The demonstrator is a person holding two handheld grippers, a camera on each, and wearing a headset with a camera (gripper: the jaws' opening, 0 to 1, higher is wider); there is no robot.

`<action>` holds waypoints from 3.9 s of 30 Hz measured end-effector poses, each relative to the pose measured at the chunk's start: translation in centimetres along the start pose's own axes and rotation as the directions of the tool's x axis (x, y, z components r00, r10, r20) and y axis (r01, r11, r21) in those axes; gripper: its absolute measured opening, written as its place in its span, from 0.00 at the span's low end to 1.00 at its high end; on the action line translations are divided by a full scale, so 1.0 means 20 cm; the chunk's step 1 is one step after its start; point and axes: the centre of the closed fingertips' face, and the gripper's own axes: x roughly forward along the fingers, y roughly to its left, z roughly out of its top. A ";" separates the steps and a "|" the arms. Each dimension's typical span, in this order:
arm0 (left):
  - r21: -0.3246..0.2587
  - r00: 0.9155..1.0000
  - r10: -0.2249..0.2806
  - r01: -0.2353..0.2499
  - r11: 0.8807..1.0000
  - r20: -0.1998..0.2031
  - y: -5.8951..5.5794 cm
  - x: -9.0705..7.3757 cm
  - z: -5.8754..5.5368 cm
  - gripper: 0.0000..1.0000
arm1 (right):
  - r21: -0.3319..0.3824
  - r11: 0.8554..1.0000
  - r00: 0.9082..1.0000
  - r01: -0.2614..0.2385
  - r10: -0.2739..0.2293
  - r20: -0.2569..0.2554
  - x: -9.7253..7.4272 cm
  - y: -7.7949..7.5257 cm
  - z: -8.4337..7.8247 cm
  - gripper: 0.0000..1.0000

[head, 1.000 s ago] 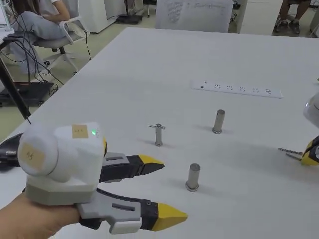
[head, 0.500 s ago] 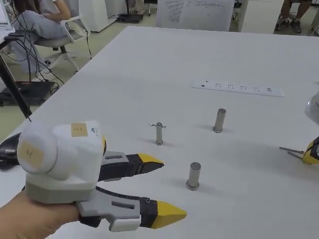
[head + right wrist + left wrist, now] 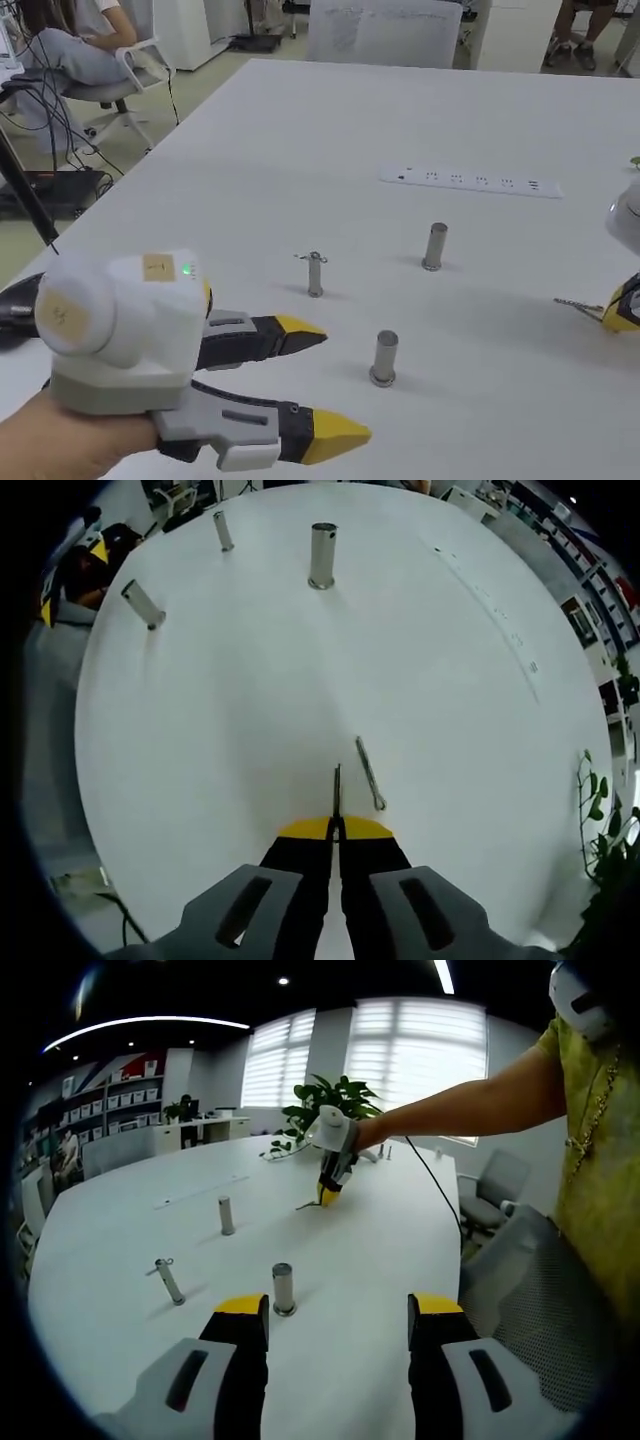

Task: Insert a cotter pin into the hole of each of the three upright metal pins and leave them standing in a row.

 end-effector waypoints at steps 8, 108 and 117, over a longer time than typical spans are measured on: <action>0.032 1.000 -0.012 0.011 0.999 0.013 -0.01 0.01 0.05 0.53 | -0.047 0.999 0.999 -0.027 0.028 0.025 -0.13 0.16 0.08 0.02; 0.248 0.968 -0.236 0.249 0.936 -0.083 -0.30 0.36 0.16 0.00 | -0.540 0.816 0.975 -0.204 0.220 -0.037 -0.53 1.05 0.40 0.12; 0.132 0.961 -0.265 0.274 0.953 -0.082 -0.30 0.36 0.16 0.00 | -0.582 0.791 0.974 -0.191 0.224 -0.016 -0.51 1.08 0.43 0.10</action>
